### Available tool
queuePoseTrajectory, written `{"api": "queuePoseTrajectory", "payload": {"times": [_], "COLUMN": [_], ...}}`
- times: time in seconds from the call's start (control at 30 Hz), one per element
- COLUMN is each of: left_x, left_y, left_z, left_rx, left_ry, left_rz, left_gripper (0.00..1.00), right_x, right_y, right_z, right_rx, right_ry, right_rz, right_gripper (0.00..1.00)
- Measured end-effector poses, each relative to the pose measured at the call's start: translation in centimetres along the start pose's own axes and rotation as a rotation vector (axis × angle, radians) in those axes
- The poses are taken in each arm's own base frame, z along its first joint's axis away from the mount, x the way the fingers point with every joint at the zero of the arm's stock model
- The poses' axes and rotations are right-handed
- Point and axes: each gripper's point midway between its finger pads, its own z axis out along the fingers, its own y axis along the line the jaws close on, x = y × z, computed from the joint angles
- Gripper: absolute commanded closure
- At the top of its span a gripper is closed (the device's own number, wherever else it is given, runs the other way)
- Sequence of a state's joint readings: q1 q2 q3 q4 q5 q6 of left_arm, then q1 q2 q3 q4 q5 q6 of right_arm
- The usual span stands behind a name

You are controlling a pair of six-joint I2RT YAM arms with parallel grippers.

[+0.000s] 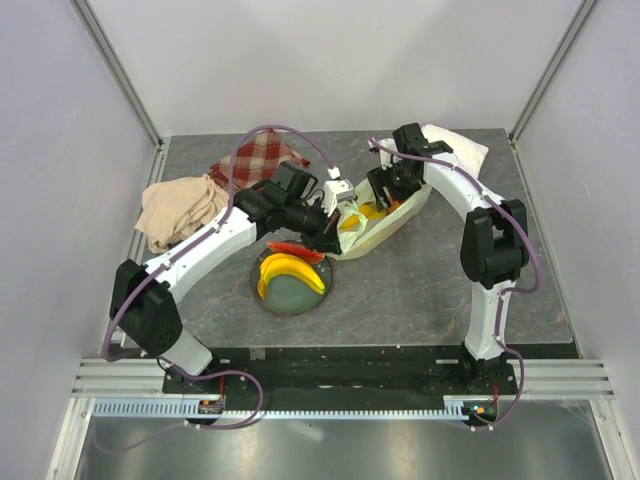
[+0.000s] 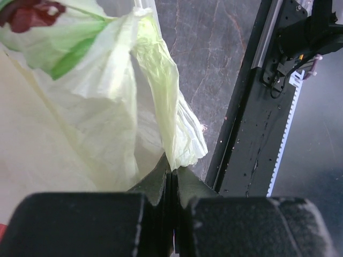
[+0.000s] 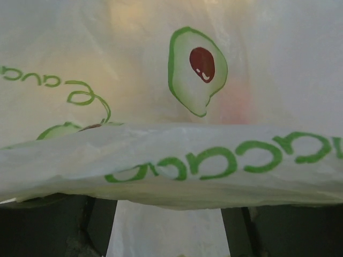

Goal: Take the fake fruits out of the plastic bag
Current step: Take out the fake fruit from the plastic bag.

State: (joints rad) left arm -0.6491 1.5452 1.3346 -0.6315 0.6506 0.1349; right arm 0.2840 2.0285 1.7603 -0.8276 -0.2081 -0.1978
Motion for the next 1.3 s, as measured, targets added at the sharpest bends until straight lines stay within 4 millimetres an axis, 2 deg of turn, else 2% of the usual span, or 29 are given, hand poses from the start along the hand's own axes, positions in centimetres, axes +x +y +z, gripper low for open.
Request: {"api": "queuePoseTrajectory", "payload": {"times": [0.07, 0.17, 0.37, 0.63, 0.77, 0.93, 1.03, 1.17, 1.3], "left_x": [0.0, 0.0, -0.7, -2.4, -3.0, -2.7, -1.3, 0.0, 0.0], "left_y": [0.4, 1.0, 1.6, 2.3, 2.6, 2.7, 2.7, 2.5, 2.7], "left_z": [0.4, 1.0, 1.5, 1.8, 1.6, 1.8, 2.2, 2.5, 2.3], "left_rx": [-0.003, -0.009, -0.02, -0.034, -0.051, -0.049, -0.037, -0.026, -0.03], "left_ry": [0.007, 0.016, 0.011, -0.013, -0.026, -0.021, 0.007, 0.032, 0.03], "left_rz": [-0.005, -0.011, -0.006, 0.013, 0.023, 0.017, -0.01, -0.038, -0.046], "left_gripper": [0.99, 0.98, 0.99, 0.98, 0.98, 0.98, 0.98, 0.98, 0.99], "right_x": [0.7, 0.1, 0.4, -1.0, -1.4, -1.6, -0.6, 0.1, 1.0], "right_y": [-0.5, -1.1, -2.6, -4.7, -4.8, -2.9, -0.2, 2.9, 4.6], "right_z": [1.2, 1.1, 1.5, 2.3, 2.4, 1.5, -0.5, -2.6, -2.0], "right_rx": [0.019, 0.051, 0.132, 0.256, 0.246, 0.126, 0.003, -0.127, -0.216], "right_ry": [0.034, 0.02, 0.04, -0.004, -0.023, -0.061, -0.085, -0.12, -0.108], "right_rz": [0.005, -0.002, -0.021, -0.044, -0.057, -0.075, -0.122, -0.207, -0.242], "right_gripper": [0.19, 0.19, 0.17, 0.17, 0.18, 0.2, 0.24, 0.23, 0.24]}}
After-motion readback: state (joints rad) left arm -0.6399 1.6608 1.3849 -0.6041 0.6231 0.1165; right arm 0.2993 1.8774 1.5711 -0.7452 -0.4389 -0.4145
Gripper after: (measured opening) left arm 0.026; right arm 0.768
